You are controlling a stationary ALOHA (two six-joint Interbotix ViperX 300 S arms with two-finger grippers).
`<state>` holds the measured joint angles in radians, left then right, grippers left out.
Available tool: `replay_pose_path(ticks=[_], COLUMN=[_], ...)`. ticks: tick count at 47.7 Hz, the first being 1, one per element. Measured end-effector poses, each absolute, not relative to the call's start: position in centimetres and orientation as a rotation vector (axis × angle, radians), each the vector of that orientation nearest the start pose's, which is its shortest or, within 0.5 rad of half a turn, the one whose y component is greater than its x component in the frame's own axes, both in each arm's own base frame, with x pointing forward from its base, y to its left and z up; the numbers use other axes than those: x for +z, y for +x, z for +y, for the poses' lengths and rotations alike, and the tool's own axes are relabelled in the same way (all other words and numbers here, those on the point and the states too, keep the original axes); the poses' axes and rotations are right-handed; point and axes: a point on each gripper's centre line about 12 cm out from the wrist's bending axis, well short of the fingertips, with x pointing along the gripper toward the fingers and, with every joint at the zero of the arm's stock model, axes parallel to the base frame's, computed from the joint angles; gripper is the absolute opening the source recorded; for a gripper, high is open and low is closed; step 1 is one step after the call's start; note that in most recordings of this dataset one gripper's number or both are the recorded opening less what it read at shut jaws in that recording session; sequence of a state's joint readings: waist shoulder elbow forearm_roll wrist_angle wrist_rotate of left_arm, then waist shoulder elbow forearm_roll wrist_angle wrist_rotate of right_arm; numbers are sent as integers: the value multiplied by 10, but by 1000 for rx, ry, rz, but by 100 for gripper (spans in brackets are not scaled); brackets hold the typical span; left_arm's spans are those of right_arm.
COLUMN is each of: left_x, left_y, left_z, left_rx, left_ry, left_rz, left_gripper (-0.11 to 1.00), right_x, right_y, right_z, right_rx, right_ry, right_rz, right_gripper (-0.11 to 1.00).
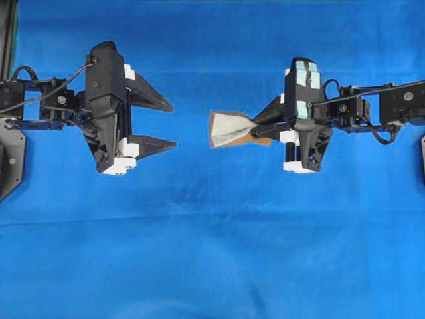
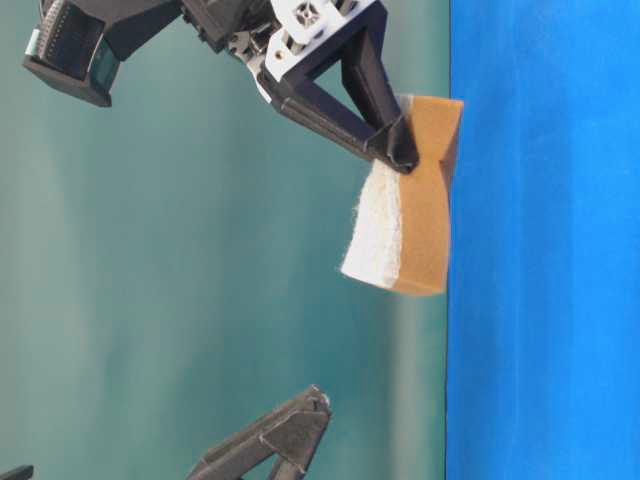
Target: Hand over the sponge with the left arm and wipe it with the right arm.
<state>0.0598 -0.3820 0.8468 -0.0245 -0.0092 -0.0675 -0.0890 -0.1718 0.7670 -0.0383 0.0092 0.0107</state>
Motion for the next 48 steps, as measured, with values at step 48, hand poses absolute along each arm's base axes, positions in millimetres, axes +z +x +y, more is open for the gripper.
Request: replay_pose_path(ticks=[48], left_x=[241], left_y=[317], left_z=[19], left_rx=[79], left_ry=[-105], left_rz=[451], left_gripper=[76], right_x=[100], right_y=[373], right_z=[-42], right_rx=[-108], right_ry=[52], right_rz=[827], right_gripper=[14])
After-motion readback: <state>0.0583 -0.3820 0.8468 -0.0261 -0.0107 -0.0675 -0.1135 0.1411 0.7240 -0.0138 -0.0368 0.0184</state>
